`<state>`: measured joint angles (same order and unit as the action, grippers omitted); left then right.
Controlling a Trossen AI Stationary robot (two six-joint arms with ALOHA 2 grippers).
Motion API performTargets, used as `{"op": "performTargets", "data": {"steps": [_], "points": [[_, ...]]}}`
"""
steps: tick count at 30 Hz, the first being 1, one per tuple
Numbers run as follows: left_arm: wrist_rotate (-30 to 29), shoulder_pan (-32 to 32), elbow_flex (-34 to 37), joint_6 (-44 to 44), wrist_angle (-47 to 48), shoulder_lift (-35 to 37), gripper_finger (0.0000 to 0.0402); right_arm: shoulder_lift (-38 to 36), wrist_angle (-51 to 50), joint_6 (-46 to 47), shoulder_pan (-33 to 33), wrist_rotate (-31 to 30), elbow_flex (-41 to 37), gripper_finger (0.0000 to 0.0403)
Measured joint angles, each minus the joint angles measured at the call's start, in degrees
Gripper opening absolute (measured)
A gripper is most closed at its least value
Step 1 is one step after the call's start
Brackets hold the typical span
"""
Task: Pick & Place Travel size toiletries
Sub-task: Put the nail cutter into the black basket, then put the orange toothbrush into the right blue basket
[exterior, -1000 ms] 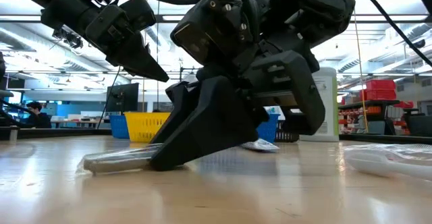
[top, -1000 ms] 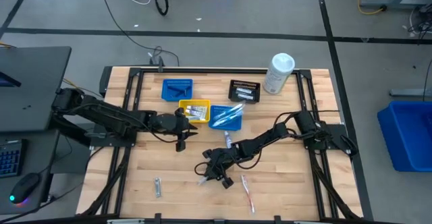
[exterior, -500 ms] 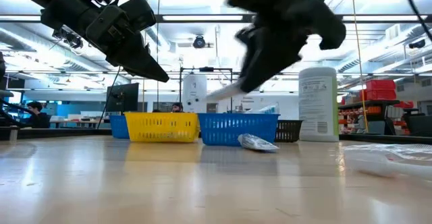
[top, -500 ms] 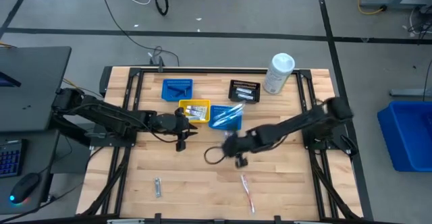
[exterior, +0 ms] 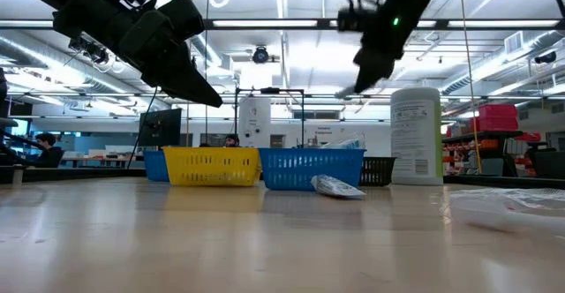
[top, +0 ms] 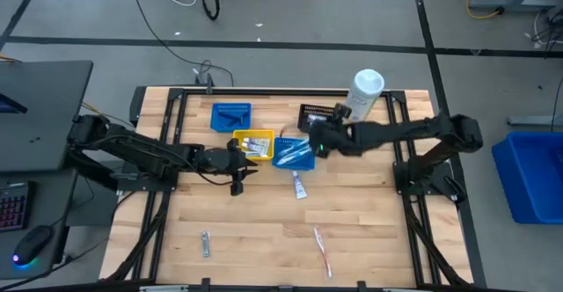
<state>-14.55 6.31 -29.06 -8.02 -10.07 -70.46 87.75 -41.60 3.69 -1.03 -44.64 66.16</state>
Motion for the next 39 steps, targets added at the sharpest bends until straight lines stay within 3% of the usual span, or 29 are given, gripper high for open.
{"op": "performTargets", "data": {"steps": [6, 8, 14, 26, 33, 39], "points": [[0.0, 0.0, 0.0, -0.5, 0.1, 0.0, 0.0098, 0.5, 12.6, -5.4, -11.5, 8.7, -6.8, 0.0071], [0.2, 0.0, 0.0, -0.7, 0.0, 0.0, 0.0098, 0.5, 16.9, -7.9, -14.2, 9.1, -8.9, 0.0071], [0.2, 0.0, 0.0, -0.8, 0.1, 0.0, 0.0098, 0.5, 25.2, -10.4, -19.8, 19.6, -13.7, 0.0080], [0.2, 0.0, 0.0, -0.8, 0.1, 0.0, 0.0098, 0.5, 33.4, -9.3, -21.6, 19.1, -20.1, 0.0126], [0.2, 0.0, 0.0, -0.9, 0.1, 0.0, 0.0098, 0.3, 33.9, -9.1, -20.8, 18.3, -19.7, 0.0172], [0.2, 0.0, 0.0, -2.3, 0.0, 0.0, 0.0098, 0.3, 29.9, -6.3, -16.5, 16.2, -14.3, 0.0200]]}}
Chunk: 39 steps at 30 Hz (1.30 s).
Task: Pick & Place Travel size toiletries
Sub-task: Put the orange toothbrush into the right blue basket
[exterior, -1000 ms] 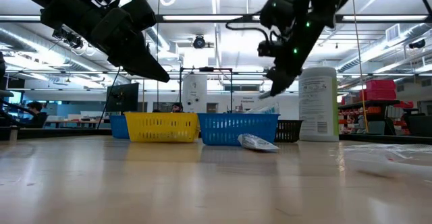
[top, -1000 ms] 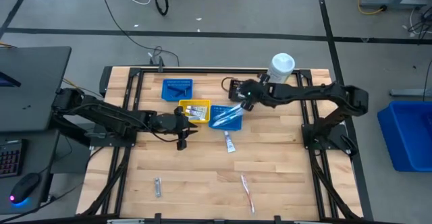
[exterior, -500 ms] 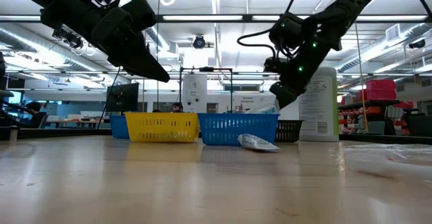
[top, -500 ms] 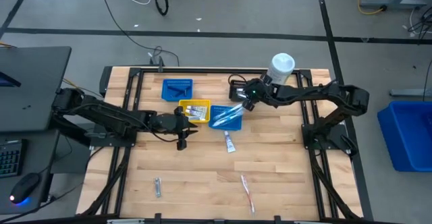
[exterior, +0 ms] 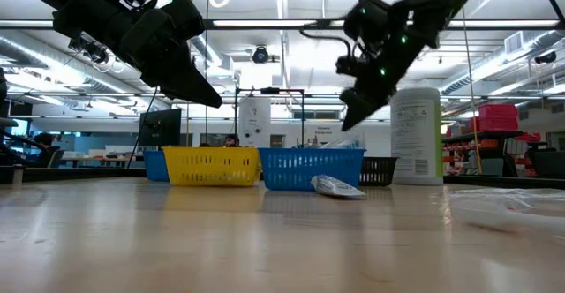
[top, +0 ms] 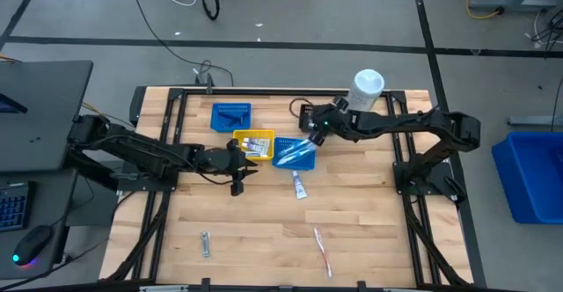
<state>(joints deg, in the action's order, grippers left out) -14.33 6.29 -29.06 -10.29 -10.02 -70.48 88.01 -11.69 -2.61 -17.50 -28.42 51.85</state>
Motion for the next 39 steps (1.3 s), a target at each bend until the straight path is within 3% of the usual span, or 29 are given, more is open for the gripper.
{"op": "performTargets", "data": {"steps": [5, 9, 16, 19, 28, 32, 39], "points": [[0.0, 0.0, 0.0, -0.1, 0.0, 0.0, 0.0098, 0.0, -9.0, 6.0, 6.8, 0.1, 6.2, 0.0205], [0.0, 0.0, 0.0, -0.9, 0.0, 0.0, 0.0098, 0.0, -16.5, 15.8, 13.4, 1.8, 10.2, 0.0195], [0.0, 0.0, 0.0, -1.4, 0.0, 0.0, 0.0098, 0.0, -19.5, 34.0, 24.7, 20.0, 11.3, 0.0180], [0.0, 0.0, 0.0, -1.8, 0.0, 0.0, 0.0098, 0.1, -19.6, 43.4, 29.8, 24.6, 11.3, 0.0181], [0.0, 0.0, 0.0, -2.0, -0.5, 0.0, 0.0098, 1.2, -19.9, 62.7, 44.0, 25.7, 6.3, 0.0214], [-0.5, 0.0, 0.0, -0.6, -5.8, 0.5, 0.0098, 4.3, -18.0, 68.6, 47.6, 25.7, 4.0, 0.0222], [-1.3, 0.0, -0.1, 6.2, -16.4, 0.8, 0.0098, 10.6, -5.7, 67.9, 49.2, 25.5, 3.9, 0.0214]]}}
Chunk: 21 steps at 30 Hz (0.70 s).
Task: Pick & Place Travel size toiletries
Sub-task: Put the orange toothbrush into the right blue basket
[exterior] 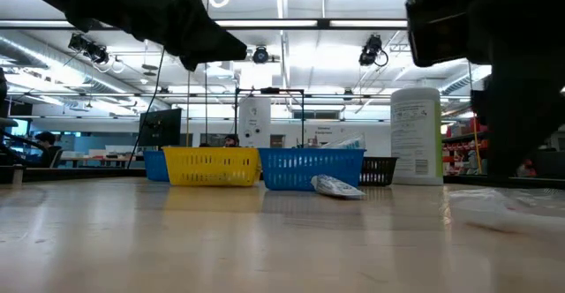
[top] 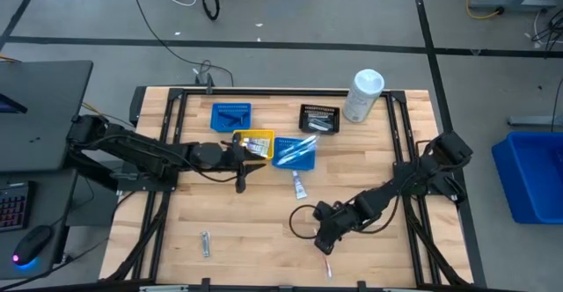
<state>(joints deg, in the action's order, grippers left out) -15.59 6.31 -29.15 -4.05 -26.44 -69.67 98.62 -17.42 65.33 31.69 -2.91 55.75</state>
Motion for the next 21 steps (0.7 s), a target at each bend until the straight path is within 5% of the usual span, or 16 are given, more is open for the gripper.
{"op": "performTargets", "data": {"steps": [10, 21], "points": [[7.5, 0.5, 0.0, -4.8, 5.7, 0.0, 0.0098, 1.3, -3.8, -1.7, -0.2, -4.5, 0.0, 0.0206], [5.1, 3.4, 0.0, -6.7, 9.5, 0.0, 0.0098, 1.6, 0.2, 0.2, -0.1, -4.5, 0.0, 0.0224]]}}
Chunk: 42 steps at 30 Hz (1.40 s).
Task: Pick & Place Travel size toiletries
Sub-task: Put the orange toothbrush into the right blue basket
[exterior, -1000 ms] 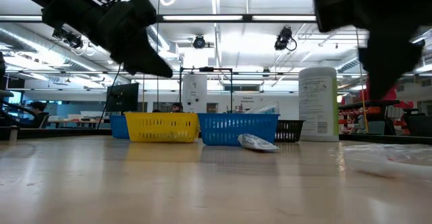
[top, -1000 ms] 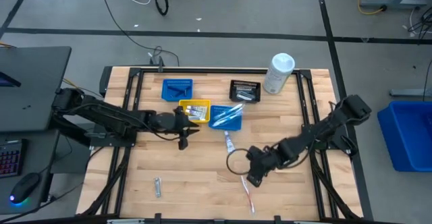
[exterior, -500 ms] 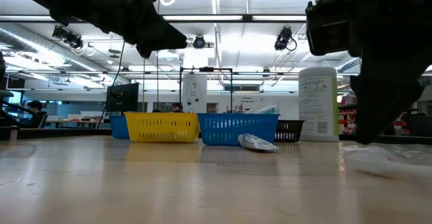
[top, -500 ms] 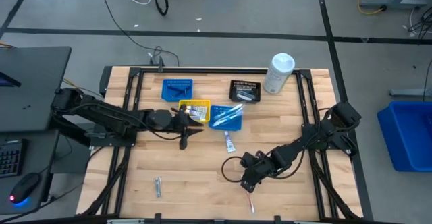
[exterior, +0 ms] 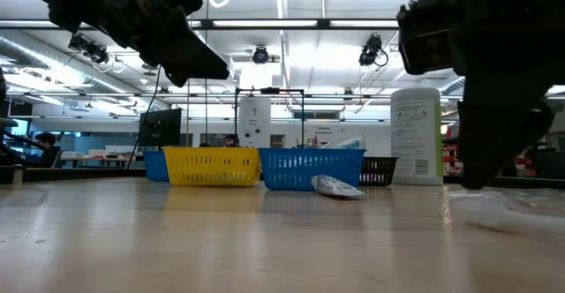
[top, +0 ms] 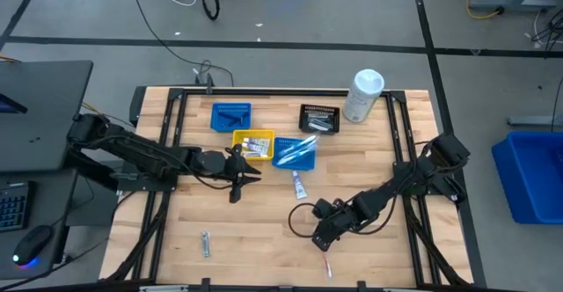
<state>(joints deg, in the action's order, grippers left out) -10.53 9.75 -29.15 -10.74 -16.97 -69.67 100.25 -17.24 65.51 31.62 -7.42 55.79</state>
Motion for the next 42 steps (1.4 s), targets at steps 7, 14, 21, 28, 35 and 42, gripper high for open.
{"op": "performTargets", "data": {"steps": [7, 14, 21, 28, 35, 42], "points": [[-0.6, 0.2, 0.0, 0.7, 0.0, 0.0, 0.0098, 3.9, 1.3, 2.4, 0.8, 1.5, 0.1, 0.0210], [-0.8, 0.2, 0.0, 0.7, 0.0, 0.0, 0.0098, 5.5, 4.5, -0.2, 0.8, 1.0, 0.1, 0.0139], [-0.8, 0.2, 0.0, 0.7, 0.0, 0.0, 0.0098, 5.5, 5.2, -0.4, 0.7, -0.7, 0.1, 0.0084], [-0.8, 0.2, 0.0, 0.4, 0.0, 0.0, 0.0098, 5.1, 6.2, -3.1, 0.6, -1.0, -0.1, 0.0083], [-0.8, 0.2, 0.0, 0.4, -0.3, 0.0, 0.0098, 1.3, 5.8, -10.5, -1.6, -1.5, -0.2, 0.0082], [-0.8, 0.2, 0.0, 0.4, -0.5, 0.0, 0.0098, -7.9, 10.9, -36.7, -5.7, -13.6, -0.1, 0.0082]]}}
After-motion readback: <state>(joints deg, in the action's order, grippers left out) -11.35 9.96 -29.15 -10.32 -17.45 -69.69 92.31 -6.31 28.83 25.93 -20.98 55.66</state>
